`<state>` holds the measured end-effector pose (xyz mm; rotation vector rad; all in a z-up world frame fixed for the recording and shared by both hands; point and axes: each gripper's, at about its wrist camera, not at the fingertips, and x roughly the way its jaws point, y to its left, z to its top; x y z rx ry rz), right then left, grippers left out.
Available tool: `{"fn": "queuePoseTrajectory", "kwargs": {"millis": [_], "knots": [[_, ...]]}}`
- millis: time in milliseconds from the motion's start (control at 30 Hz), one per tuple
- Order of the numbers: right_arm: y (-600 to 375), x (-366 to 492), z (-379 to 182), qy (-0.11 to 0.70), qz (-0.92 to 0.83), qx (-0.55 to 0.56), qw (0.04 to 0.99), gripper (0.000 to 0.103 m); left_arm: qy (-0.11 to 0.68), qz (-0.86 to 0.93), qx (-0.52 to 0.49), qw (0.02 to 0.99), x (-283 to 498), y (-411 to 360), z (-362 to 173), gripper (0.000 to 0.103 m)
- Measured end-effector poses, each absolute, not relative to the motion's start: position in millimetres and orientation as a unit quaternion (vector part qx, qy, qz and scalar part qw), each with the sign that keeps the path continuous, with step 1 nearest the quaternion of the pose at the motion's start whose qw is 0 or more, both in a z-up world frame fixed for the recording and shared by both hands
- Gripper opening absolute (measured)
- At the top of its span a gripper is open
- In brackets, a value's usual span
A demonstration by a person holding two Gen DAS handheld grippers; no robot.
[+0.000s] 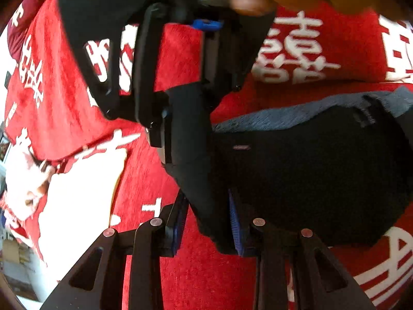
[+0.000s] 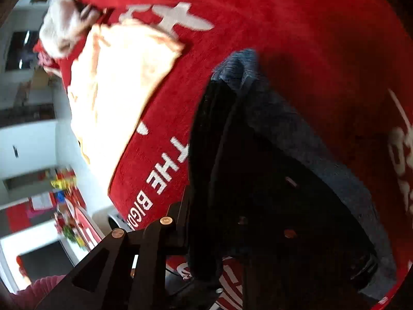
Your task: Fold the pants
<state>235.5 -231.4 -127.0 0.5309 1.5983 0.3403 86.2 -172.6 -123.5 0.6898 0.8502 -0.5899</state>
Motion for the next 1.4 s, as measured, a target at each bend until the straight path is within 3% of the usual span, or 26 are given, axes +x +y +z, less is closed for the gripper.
{"fn": "queuePoseTrajectory", "kwargs": {"millis": [400, 633, 767, 1100, 1133, 1200, 1400], "knots": [[-368.3, 64.8, -47.5, 0.506, 0.121, 0.412, 0.748, 0.017, 0.382, -0.424, 0.243, 0.785, 16.9, -250.1, -21.4, 0.032], [-464.4, -62.2, -45.0, 0.427, 0.040, 0.490, 0.759, 0.018, 0.370, -0.506, 0.284, 0.726, -61.8, -334.2, -15.7, 0.032], [-503.8, -118.8, -73.0, 0.418, 0.001, 0.521, 0.744, 0.020, 0.373, -0.528, 0.319, 0.694, -109.5, -370.8, -38.6, 0.032], [-530.3, -147.9, -177.0, 0.436, -0.041, 0.556, 0.707, 0.021, 0.410, -0.509, 0.385, 0.651, -153.1, -416.5, -114.9, 0.033], [-531.3, -148.1, -181.6, 0.434, -0.044, 0.558, 0.706, 0.023, 0.409, -0.509, 0.389, 0.650, -153.9, -416.8, -116.2, 0.036], [-530.2, -155.8, -183.2, 0.429, -0.049, 0.562, 0.705, 0.023, 0.421, -0.513, 0.386, 0.641, -152.1, -416.4, -115.8, 0.059], [-521.2, -158.5, -162.7, 0.465, -0.079, 0.503, 0.724, 0.026, 0.460, -0.504, 0.350, 0.641, -124.7, -402.2, -94.9, 0.060]]}}
